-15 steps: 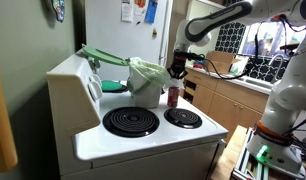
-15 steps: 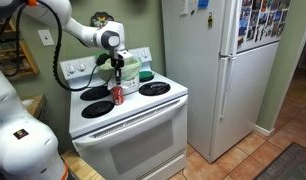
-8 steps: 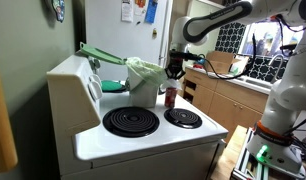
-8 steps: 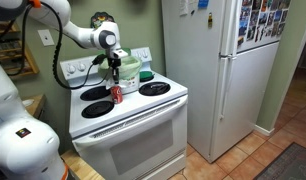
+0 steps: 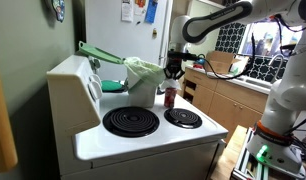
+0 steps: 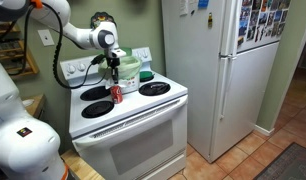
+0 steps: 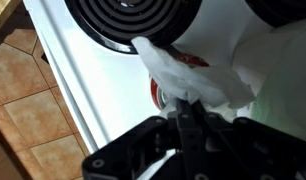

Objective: Use the paper towel to lift the coke can and throw it in the bin

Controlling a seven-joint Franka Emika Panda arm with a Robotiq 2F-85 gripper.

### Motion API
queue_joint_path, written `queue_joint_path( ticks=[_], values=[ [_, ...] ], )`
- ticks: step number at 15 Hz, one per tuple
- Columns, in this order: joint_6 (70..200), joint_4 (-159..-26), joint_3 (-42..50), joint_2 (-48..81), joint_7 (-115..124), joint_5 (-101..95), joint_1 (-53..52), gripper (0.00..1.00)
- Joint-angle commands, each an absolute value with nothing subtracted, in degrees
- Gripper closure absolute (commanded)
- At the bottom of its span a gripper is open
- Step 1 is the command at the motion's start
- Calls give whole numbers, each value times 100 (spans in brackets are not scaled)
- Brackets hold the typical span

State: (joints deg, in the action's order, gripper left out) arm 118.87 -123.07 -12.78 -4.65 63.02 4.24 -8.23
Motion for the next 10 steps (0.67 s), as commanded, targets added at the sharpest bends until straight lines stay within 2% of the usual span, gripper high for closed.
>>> queue_joint_path(
  ticks=[1,3,9,10],
  values=[
    [11715,-12277,-1311,-415,6570,316,-925,93],
    [11721,-12276,-1321,-367,6681,253,-933,100],
    [11746,-12266,-1342,-312,6976,-31,-958,100],
    [11721,-12255,-1341,-343,6965,5,-972,73]
  ],
)
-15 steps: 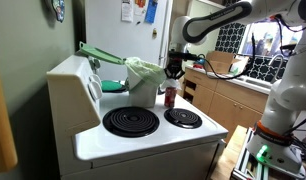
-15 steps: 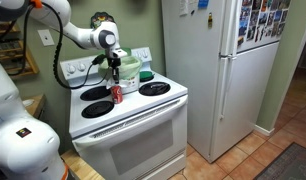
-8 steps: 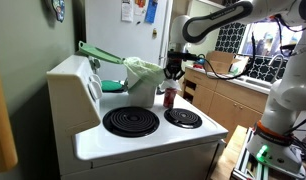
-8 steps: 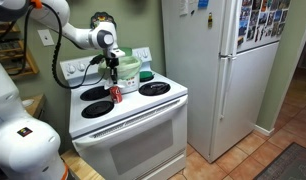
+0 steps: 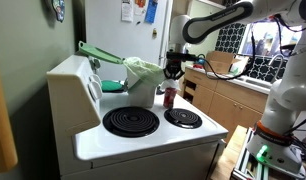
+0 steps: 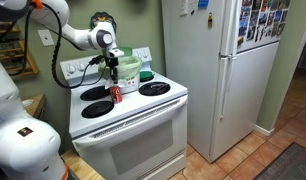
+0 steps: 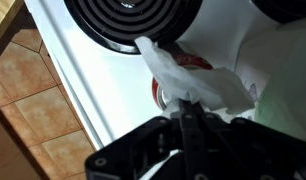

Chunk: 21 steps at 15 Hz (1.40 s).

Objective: Use the paper towel to lift the coke can and throw it in the bin

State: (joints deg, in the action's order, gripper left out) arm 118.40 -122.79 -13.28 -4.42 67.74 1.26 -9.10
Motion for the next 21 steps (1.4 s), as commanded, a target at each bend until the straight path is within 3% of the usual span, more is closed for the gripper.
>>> queue_joint_path(
  ticks=[1,9,10,16,18,20,21],
  values=[
    [11709,-12247,-1339,-379,6959,42,-981,73],
    [11730,-12296,-1346,-636,6951,34,-1010,18],
    [11723,-12298,-1346,-654,6952,13,-1005,27],
    [11800,-12319,-1335,-764,6915,-49,-971,41],
    [11857,-12326,-1332,-816,6902,-76,-958,53],
    [12001,-12368,-1336,-834,6829,-18,-964,77],
    [12096,-12417,-1335,-842,6784,34,-970,85]
  ],
)
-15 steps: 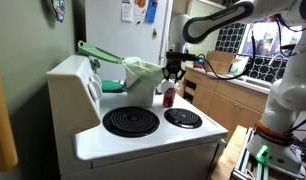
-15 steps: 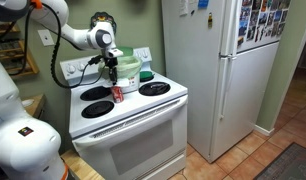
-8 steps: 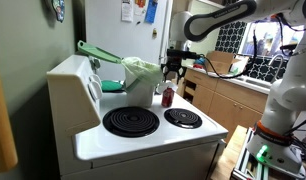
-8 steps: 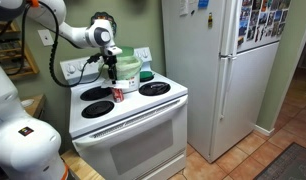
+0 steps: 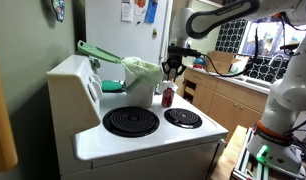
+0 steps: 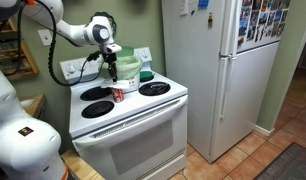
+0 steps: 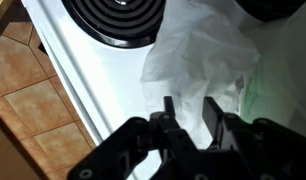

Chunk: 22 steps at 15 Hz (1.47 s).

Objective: Use the paper towel to lift the coke can and throw it in the bin

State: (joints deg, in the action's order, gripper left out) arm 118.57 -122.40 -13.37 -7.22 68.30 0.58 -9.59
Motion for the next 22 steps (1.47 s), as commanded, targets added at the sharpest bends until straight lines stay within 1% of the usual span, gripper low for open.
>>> queue_joint_path(
  ticks=[1,2,3,5,8,19,22],
  values=[
    [12216,-12444,-1338,-856,6794,6,-966,94],
    [12283,-12455,-1333,-862,6766,49,-969,99],
    [12343,-12492,-1338,-870,6767,13,-968,100],
    [12398,-12554,-1338,-853,6743,56,-974,100],
    [12141,-12541,-1326,-818,6794,149,-970,100],
    [12771,-12668,-1284,-552,6548,233,-981,100],
    [12562,-12615,-1283,-432,6599,171,-968,100]
  ],
)
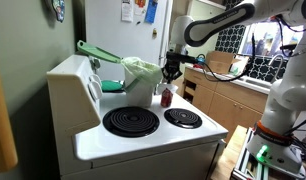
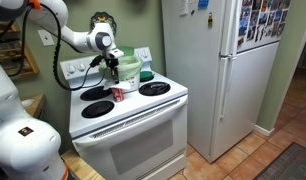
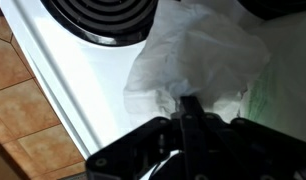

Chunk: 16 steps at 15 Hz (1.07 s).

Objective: Use the paper towel to lift the coke can and throw it in the bin

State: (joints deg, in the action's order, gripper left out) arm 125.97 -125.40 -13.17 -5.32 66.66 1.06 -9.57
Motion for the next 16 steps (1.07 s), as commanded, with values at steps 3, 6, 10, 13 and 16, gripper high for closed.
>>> queue_joint_path(
  ticks=[3,6,10,13,16],
  values=[
    [12398,-12560,-1303,-416,6706,75,-969,100],
    [11939,-12363,-1333,-397,6946,-182,-964,100],
    [11655,-12219,-1347,-414,7228,-419,-977,100],
    [11730,-12242,-1343,-497,7196,-438,-999,73],
    [11791,-12243,-1346,-616,7181,-392,-1006,53]
  ],
)
